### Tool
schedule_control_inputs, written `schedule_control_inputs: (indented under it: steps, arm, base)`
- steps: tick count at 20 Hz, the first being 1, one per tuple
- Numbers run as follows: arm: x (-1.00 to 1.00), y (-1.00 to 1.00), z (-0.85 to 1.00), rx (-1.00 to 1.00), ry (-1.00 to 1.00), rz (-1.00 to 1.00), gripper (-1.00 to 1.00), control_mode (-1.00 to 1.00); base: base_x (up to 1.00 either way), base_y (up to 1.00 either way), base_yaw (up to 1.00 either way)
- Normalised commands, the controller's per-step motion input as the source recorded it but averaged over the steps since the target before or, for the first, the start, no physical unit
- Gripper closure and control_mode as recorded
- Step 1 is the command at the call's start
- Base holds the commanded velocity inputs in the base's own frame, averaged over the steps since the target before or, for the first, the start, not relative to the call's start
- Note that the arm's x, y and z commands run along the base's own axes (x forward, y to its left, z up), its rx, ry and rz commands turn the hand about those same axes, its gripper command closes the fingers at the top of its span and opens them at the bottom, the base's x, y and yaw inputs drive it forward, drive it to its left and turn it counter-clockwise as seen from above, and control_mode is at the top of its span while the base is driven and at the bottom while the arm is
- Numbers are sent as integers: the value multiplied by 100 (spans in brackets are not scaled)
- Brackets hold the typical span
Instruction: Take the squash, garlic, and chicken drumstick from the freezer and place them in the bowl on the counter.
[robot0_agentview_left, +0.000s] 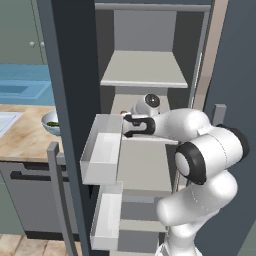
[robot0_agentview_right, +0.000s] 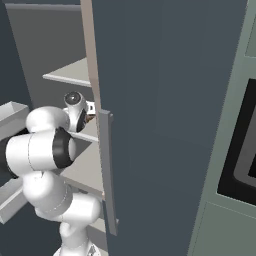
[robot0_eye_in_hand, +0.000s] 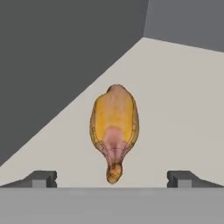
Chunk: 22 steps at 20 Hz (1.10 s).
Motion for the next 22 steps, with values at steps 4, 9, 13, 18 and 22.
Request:
schedule_control_inputs:
  steps: [4,9,13,18,22]
  arm:
    - [24,8,-16,0,7,0,-100,-100]
    - [26,12,-9,0,4,0,-100,-100]
    - [31,10,-6,0,3,0,-100,-100]
    - [23,8,-10,0,5,0,-100,-100]
    - [15,0,-9,0,5,0,-100,-100]
  base:
    - [0,0,0]
    - [0,0,0]
    - [0,0,0]
    - [0,0,0]
    - [0,0,0]
